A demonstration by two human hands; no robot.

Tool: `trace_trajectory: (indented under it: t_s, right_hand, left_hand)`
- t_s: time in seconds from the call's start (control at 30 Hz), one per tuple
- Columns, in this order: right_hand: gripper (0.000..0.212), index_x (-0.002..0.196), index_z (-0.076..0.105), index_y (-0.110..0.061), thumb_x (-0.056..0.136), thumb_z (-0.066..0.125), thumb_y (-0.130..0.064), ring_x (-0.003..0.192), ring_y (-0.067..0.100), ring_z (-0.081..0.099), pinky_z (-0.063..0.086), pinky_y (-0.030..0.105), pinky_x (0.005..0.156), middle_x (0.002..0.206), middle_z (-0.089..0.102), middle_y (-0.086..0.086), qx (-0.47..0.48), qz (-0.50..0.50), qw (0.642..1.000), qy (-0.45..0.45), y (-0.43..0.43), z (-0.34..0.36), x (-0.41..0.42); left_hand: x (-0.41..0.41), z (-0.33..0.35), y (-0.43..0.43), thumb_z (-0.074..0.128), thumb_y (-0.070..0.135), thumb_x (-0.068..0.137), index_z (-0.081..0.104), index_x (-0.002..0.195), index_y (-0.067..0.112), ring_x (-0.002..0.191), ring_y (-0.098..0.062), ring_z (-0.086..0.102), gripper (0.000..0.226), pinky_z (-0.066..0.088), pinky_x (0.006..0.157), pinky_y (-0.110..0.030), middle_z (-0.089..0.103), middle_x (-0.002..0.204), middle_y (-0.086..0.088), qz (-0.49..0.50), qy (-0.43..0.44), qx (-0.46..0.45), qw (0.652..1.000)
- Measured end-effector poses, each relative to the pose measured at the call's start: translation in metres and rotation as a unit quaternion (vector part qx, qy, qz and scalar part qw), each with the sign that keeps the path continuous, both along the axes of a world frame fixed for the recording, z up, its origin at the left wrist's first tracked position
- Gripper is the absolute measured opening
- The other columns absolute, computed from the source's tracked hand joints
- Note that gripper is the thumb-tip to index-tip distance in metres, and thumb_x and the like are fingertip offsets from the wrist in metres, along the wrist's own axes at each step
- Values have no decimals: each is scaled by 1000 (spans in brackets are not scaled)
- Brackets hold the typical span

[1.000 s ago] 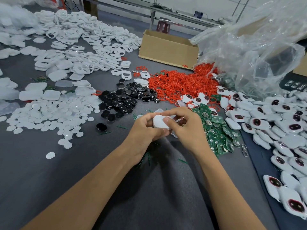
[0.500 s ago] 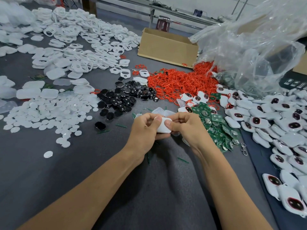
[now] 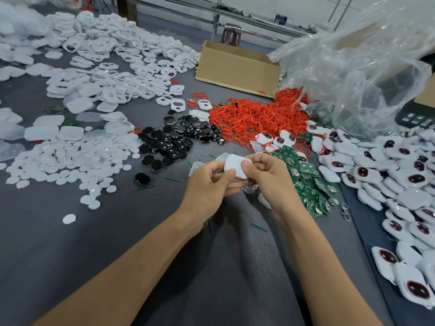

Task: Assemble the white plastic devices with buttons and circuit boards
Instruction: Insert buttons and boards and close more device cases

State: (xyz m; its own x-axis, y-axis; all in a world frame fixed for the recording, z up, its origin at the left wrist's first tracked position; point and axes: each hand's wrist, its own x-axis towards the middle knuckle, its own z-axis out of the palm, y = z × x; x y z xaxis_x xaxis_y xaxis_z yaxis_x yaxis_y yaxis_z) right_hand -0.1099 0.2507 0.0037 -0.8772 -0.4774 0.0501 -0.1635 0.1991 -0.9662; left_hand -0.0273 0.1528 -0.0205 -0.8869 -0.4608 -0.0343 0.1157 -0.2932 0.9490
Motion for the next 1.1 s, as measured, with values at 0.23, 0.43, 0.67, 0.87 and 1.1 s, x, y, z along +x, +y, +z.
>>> trace_trajectory:
  t_s: [0.23,0.43,0.67,0.87,1.1]
  right_hand:
    - [15,101,68,-7,86,67,-10,72,18,56,48,39,69,86,69,17,70,96,987,105,4,2,-1]
    - [30,116,66,-10,86,67,-6,84,14,60,49,38,81,98,69,1,112,109,976,151,2,1,-1]
    - [43,119,66,-16,77,76,-12,87,10,57,47,17,74,107,62,-4,118,28,958,260,1,0,2]
    - [29,108,72,-16,80,74,-12,75,18,59,53,38,75,91,63,4,130,67,931,333,7,6,-2]
    - [22,107,73,-21,90,63,-13,70,22,56,43,36,67,72,64,4,132,117,931,318,15,9,-4]
  left_hand:
    - [-2,-2,-4,55,9,96,66,93,5,68,-20,72,12,58,64,-24,74,76,-11,48,-29,-15,998]
    - [-1,-3,-1,56,3,94,64,85,7,59,-16,71,13,56,56,-20,72,65,-4,66,-30,-37,997]
    - [-1,-1,-3,57,8,95,65,86,5,60,-16,70,13,58,61,-23,72,66,-6,62,-32,-21,997]
    - [1,3,-4,60,10,93,62,115,9,66,-18,69,22,60,67,-27,72,75,-10,18,-1,25,1000]
    - [3,6,-10,67,6,85,65,110,1,68,-14,69,26,57,69,-24,72,81,-12,-10,7,69,998]
